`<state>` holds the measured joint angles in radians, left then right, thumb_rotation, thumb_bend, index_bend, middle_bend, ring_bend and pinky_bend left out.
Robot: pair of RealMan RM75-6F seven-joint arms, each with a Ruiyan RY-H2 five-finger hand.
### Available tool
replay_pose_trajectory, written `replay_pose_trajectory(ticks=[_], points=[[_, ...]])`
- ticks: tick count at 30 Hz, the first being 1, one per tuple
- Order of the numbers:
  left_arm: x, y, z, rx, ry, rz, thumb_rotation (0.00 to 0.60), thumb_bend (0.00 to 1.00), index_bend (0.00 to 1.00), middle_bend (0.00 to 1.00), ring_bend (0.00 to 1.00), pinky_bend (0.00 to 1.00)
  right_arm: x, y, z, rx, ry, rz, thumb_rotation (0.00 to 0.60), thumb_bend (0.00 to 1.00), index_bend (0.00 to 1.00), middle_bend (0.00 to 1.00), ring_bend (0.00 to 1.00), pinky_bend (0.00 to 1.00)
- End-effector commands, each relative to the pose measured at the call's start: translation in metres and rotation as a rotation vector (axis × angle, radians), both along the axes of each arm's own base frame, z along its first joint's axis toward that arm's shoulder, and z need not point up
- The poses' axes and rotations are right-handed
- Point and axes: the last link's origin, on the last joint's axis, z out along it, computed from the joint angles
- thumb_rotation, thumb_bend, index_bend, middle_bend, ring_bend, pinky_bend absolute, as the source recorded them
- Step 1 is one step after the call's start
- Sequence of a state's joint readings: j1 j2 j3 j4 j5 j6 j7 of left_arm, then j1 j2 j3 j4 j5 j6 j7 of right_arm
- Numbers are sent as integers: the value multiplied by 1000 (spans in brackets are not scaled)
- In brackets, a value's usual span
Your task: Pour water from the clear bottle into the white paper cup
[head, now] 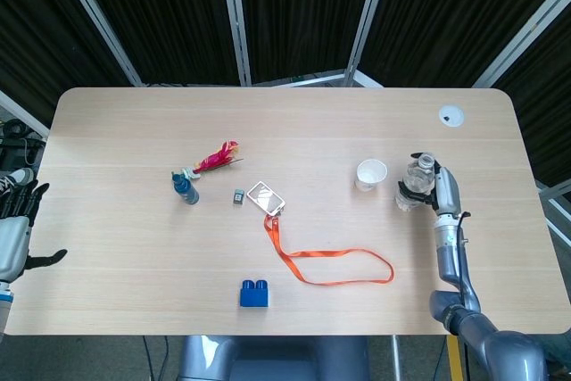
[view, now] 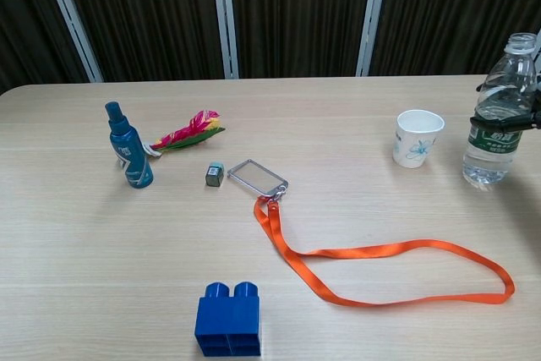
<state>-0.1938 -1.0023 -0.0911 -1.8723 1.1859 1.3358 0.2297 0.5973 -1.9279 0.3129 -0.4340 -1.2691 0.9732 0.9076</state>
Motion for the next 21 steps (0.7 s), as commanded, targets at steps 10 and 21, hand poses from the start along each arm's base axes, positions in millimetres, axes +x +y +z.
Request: replay_pose_trajectory(ticks=[10, 21], points=[[1, -1, 0, 2, -1, -4, 600, 67, 0, 0, 0, 0, -1, 3, 0, 13, -34, 17, 600, 0, 184, 297, 223, 362], [2, -2, 0, 1, -4, -9, 600, 66, 0, 0, 0, 0, -5, 6, 4, 50, -49, 35, 600, 0, 0, 5, 0, 13]])
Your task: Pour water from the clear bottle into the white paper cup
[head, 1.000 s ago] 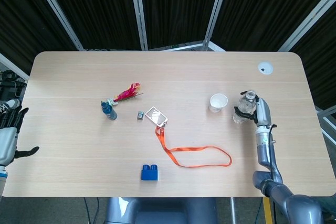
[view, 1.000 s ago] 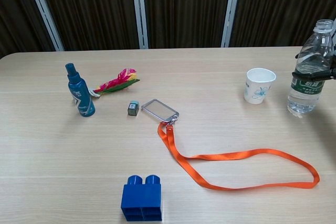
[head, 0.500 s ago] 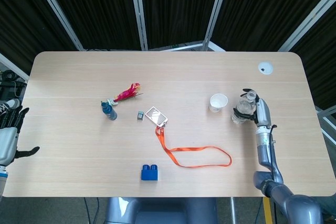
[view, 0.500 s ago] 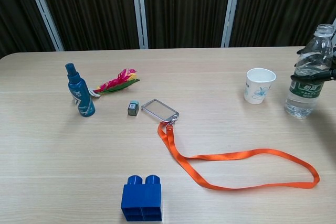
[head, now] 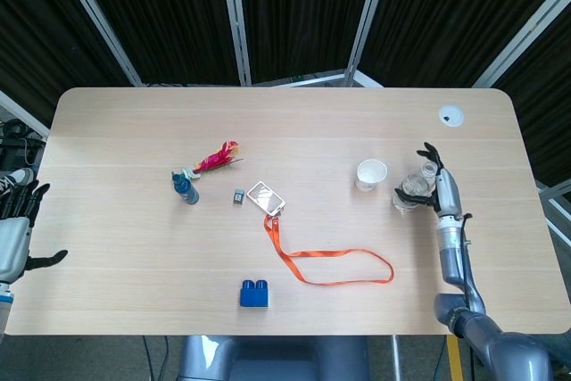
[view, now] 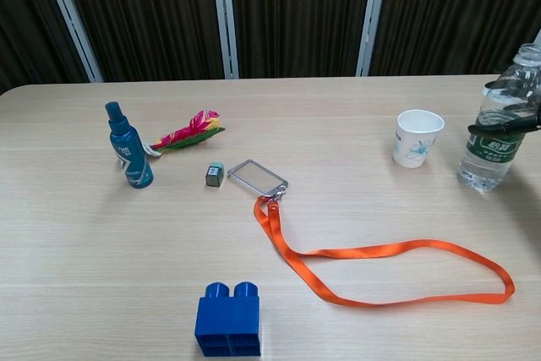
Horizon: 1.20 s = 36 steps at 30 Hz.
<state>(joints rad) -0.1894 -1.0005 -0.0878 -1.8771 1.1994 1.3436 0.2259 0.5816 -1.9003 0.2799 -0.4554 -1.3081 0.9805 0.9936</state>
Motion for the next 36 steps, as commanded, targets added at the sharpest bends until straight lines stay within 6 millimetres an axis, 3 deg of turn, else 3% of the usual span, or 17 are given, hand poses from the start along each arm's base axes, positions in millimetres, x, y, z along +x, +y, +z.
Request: replay_pose_trajectory(ticks=[1, 11, 26, 36], points=[[0, 0, 0, -1, -2, -1, 600, 66, 0, 0, 0, 0, -3, 2, 2, 34, -3, 7, 600, 0, 0, 1, 0, 2], [4, -5, 4, 7, -12, -26, 600, 65, 0, 0, 0, 0, -8, 10, 20, 128, 115, 44, 600, 0, 0, 0, 0, 0], [13, -17, 15, 11, -62, -85, 600, 66, 0, 0, 0, 0, -10, 41, 60, 119, 159, 42, 600, 0, 0, 0, 0, 0], [13, -20, 21, 22, -78, -99, 600, 65, 0, 0, 0, 0, -34, 76, 93, 84, 431, 51, 600, 0, 0, 0, 0, 0]])
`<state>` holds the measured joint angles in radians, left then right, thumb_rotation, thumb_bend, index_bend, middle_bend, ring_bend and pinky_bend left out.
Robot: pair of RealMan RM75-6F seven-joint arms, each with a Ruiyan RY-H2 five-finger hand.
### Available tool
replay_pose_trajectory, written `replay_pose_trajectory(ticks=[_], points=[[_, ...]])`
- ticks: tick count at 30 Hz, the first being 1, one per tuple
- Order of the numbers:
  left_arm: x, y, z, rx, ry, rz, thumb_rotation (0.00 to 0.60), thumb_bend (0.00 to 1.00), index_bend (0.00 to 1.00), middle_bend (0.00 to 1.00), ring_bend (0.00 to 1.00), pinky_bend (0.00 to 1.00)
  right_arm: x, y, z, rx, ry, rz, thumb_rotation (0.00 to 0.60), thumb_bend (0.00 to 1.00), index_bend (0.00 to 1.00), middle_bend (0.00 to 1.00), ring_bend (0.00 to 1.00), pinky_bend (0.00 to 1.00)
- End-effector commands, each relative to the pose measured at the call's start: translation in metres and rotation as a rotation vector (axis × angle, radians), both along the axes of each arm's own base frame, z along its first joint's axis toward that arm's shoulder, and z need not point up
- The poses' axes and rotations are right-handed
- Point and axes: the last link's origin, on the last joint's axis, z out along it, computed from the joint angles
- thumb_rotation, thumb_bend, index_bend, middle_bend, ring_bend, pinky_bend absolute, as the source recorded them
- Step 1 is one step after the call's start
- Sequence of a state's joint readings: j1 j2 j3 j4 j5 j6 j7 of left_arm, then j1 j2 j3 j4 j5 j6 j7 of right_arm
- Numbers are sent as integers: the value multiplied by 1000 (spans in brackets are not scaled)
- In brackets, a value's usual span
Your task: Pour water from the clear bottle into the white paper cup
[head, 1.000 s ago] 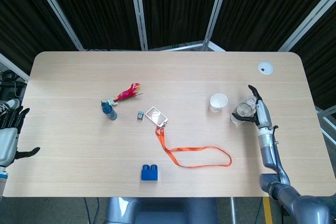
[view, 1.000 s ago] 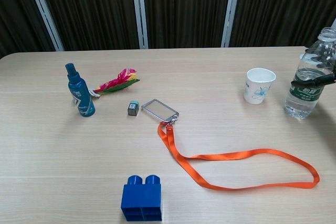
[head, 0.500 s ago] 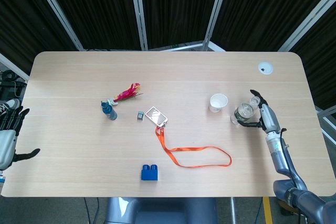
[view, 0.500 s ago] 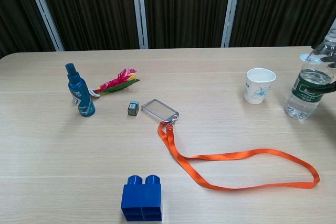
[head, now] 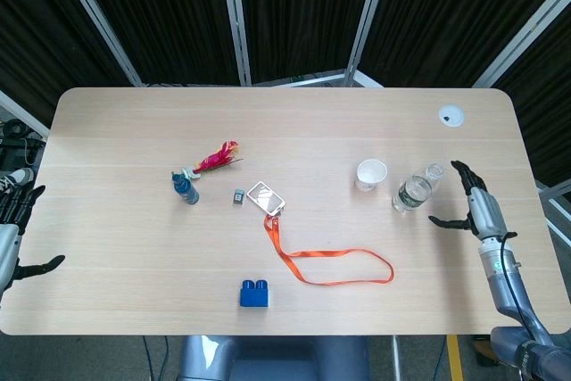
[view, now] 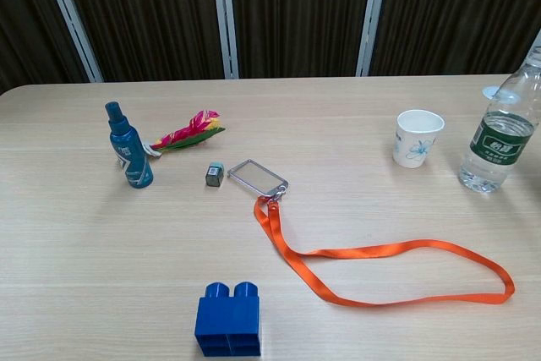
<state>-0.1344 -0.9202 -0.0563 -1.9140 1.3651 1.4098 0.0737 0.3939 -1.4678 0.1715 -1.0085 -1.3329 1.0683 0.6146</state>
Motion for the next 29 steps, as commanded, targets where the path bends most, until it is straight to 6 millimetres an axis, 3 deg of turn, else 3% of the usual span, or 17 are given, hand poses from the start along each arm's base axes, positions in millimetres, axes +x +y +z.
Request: replay_pose_trajectory(ticks=[1, 9, 18, 29], points=[[0, -1, 1, 5, 0, -3, 600, 66, 0, 0, 0, 0, -8, 17, 14, -19, 115, 25, 600, 0, 0, 0, 0, 0], [0, -3, 1, 10, 8, -16, 600, 65, 0, 0, 0, 0, -9, 54, 38, -86, 244, 56, 600, 0, 0, 0, 0, 0], [-2, -1, -3, 18, 17, -47, 600, 65, 0, 0, 0, 0, 19, 94, 60, -141, 284, 57, 600, 0, 0, 0, 0, 0], [-4, -7, 1, 32, 22, -56, 600, 65, 0, 0, 0, 0, 42, 124, 77, -221, 389, 67, 600, 0, 0, 0, 0, 0]])
